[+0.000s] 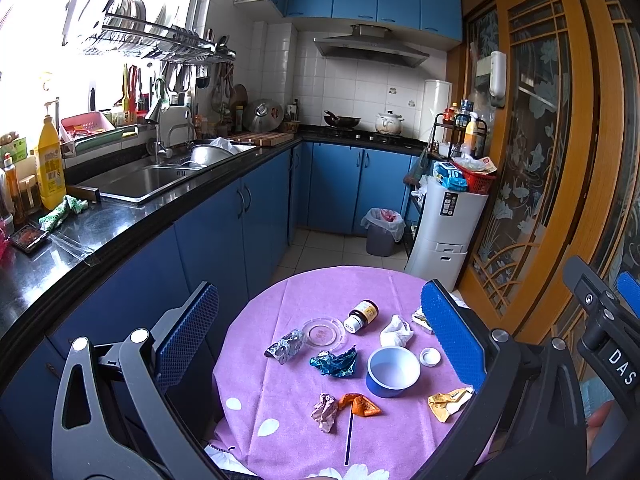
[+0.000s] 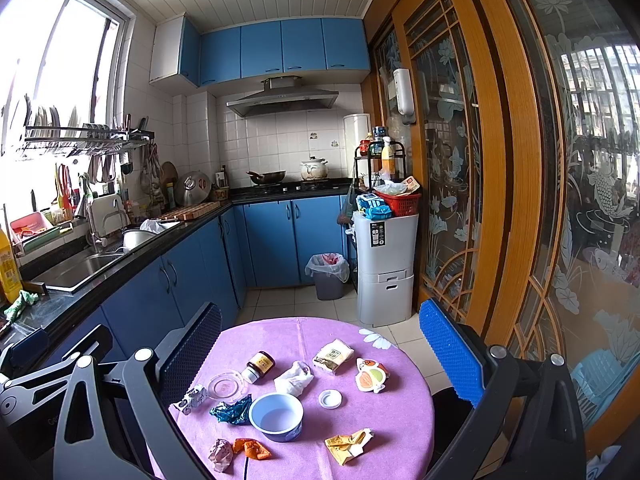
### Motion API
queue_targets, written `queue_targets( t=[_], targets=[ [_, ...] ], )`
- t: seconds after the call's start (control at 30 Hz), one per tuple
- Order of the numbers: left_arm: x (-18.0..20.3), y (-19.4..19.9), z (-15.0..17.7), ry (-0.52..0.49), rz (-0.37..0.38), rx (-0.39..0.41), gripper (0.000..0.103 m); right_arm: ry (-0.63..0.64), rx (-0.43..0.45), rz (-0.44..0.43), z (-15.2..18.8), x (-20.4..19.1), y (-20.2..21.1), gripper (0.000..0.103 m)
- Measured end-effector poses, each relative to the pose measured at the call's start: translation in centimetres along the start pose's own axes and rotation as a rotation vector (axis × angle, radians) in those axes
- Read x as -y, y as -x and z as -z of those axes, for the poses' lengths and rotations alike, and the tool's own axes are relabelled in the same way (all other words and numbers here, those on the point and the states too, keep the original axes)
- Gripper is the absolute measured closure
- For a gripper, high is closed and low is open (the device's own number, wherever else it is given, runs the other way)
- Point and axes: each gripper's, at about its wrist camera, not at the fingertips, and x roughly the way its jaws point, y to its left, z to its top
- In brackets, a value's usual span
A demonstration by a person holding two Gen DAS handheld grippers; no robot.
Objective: Collect trash
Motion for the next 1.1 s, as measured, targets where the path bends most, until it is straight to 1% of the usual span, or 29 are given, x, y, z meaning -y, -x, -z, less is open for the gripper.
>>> queue_targets(
  t=[1.1],
  targets=[
    [-0.52, -0.38, -0.03, 0.001, 0.003, -0.006, 0.003, 0.003, -0.008, -0.001, 0.07, 0.12, -0.05, 0.006]
  ],
)
